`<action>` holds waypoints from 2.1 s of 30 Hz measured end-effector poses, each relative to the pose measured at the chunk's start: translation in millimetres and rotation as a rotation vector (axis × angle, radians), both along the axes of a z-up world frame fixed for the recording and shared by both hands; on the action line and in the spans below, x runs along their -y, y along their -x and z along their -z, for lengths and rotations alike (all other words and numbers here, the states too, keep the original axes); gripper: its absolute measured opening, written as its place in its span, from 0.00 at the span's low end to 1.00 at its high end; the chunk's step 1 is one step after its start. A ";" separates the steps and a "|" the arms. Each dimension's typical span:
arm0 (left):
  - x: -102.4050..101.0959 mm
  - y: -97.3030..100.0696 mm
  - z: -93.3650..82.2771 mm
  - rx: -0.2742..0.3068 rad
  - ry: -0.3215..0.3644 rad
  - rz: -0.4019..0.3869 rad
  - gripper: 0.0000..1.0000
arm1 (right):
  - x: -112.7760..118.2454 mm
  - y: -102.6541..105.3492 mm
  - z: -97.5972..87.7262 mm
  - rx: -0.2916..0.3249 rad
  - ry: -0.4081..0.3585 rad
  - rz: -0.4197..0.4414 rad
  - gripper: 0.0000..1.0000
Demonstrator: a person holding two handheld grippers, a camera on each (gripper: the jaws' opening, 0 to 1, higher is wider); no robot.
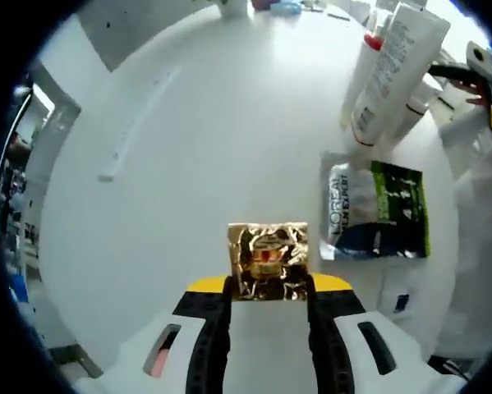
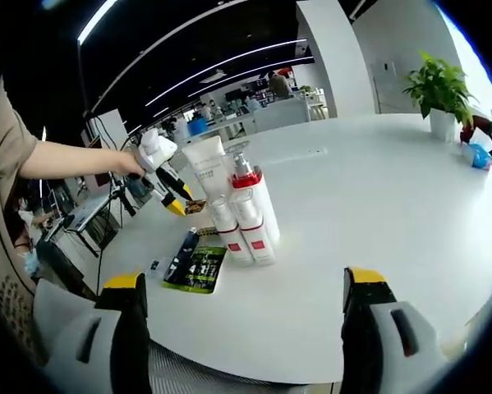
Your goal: Arrange the skincare products in the storage area until every visible bottle or jar stands upright without overlapping.
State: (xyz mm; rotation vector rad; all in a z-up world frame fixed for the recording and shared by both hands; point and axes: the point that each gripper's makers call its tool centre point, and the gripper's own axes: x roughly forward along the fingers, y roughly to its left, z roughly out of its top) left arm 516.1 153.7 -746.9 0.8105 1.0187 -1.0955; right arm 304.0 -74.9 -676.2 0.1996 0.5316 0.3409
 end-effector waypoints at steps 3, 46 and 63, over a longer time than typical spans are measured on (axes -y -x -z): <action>-5.6 3.4 -1.0 -0.014 0.019 -0.066 0.33 | -0.5 0.1 -0.1 0.001 0.001 -0.004 0.99; -36.0 61.4 4.2 -0.074 0.172 -0.842 0.33 | -13.4 4.3 -1.9 0.009 0.004 -0.077 0.98; -36.6 94.3 10.9 -0.076 0.330 -1.292 0.35 | -14.8 4.8 -2.5 0.009 -0.002 -0.086 0.97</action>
